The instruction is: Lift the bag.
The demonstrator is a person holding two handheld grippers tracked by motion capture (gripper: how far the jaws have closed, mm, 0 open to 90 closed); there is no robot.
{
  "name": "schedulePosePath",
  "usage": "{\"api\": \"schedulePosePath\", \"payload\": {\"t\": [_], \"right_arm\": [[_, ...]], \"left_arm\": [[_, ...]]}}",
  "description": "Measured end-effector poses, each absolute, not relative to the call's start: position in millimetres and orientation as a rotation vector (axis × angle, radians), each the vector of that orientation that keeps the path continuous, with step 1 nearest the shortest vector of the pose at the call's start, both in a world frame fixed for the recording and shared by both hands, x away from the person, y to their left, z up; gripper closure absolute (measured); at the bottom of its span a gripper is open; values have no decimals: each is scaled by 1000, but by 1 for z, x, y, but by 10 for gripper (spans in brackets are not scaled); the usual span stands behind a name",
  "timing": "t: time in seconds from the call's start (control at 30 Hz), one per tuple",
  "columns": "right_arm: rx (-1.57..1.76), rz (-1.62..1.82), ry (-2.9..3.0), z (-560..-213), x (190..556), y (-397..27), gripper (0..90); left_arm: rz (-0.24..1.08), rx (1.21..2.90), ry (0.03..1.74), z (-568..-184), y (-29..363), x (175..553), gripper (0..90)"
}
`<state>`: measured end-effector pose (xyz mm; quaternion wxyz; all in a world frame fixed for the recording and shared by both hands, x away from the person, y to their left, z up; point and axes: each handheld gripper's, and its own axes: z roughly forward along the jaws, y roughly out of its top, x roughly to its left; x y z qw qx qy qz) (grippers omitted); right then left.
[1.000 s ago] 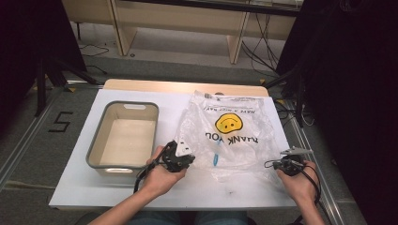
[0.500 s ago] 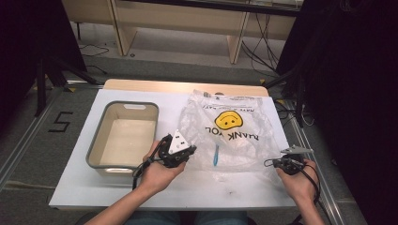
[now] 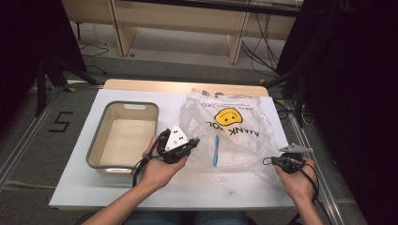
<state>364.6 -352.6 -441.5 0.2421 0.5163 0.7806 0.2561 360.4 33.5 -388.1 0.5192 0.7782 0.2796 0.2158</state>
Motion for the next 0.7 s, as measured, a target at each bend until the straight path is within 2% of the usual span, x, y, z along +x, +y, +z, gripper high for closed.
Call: {"api": "schedulePosePath", "payload": {"t": [0.7], "right_arm": [[1384,750,2105,-437,367,-347,900]], "left_arm": [[520,1778,659,-361,34,364,895]]}}
